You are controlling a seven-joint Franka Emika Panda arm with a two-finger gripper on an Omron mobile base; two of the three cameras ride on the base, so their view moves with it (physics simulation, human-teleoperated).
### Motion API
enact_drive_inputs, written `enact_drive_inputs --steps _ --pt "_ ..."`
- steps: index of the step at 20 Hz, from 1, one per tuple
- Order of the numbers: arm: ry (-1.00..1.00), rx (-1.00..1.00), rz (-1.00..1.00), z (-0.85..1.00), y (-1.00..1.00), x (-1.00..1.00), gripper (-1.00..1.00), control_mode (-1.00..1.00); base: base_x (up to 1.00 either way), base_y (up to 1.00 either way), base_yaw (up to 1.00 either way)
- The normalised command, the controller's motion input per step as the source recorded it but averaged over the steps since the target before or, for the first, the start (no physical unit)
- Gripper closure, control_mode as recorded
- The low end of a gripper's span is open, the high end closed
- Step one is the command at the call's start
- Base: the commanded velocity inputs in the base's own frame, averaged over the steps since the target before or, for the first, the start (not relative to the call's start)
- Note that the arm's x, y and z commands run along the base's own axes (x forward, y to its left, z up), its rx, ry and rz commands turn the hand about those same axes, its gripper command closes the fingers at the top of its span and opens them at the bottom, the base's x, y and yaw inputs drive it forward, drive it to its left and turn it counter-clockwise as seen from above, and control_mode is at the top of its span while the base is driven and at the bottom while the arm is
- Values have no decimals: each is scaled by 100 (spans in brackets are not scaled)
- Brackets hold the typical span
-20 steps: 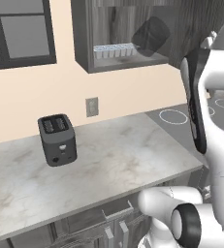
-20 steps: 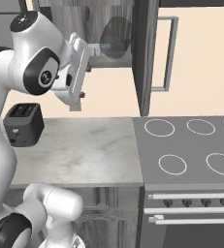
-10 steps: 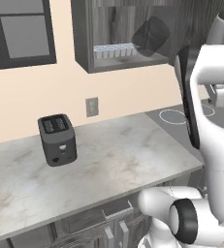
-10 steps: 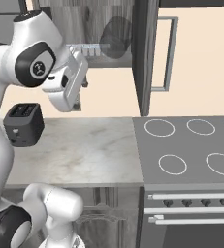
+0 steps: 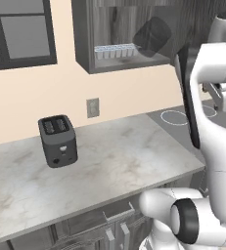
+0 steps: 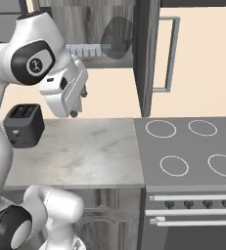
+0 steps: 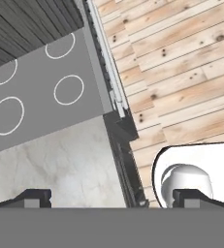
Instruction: Pick the candle and jar from the dining table and place them in the open cabinet. Close the cabinet after placing the objects.
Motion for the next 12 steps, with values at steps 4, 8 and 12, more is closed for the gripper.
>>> enact_drive_inputs --steps 4,8,12 --pt "-7 -5 0 -12 0 -49 -100 -100 0 0 0" --pt "0 0 0 -23 0 -37 -100 -100 0 0 0" --pt "0 0 0 -22 0 -26 -100 -100 0 0 0"
